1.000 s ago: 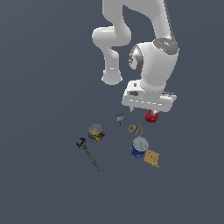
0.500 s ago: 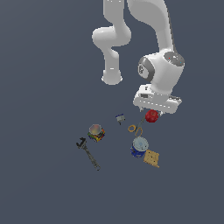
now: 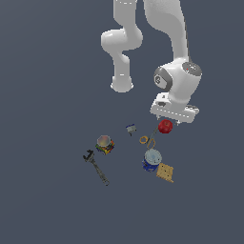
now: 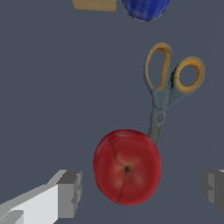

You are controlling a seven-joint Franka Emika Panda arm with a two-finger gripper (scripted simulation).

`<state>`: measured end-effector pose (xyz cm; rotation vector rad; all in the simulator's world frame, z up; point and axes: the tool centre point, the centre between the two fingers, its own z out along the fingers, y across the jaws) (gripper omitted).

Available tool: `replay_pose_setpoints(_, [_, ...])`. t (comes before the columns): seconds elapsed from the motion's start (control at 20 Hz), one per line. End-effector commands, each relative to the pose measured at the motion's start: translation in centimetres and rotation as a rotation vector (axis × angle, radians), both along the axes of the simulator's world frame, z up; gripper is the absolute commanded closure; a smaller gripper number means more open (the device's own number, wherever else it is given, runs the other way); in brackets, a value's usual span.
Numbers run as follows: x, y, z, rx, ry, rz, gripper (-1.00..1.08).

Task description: Pick up a designated object from a clutter of objects.

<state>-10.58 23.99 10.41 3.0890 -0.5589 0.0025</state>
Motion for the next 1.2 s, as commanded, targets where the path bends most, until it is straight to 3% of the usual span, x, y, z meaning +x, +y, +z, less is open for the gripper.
replay_pose_setpoints(0.0, [-0.5, 0.4, -0.4, 0.002, 0.000, -0.010, -0.92])
replay_pose_setpoints(0.5, [-0.9, 0.7, -1.2, 0.002, 0.002, -0.014, -0.92])
replay_pose_setpoints(1.15, [-1.0, 0.7, -5.7, 0.003, 0.001, -0.015, -0.92])
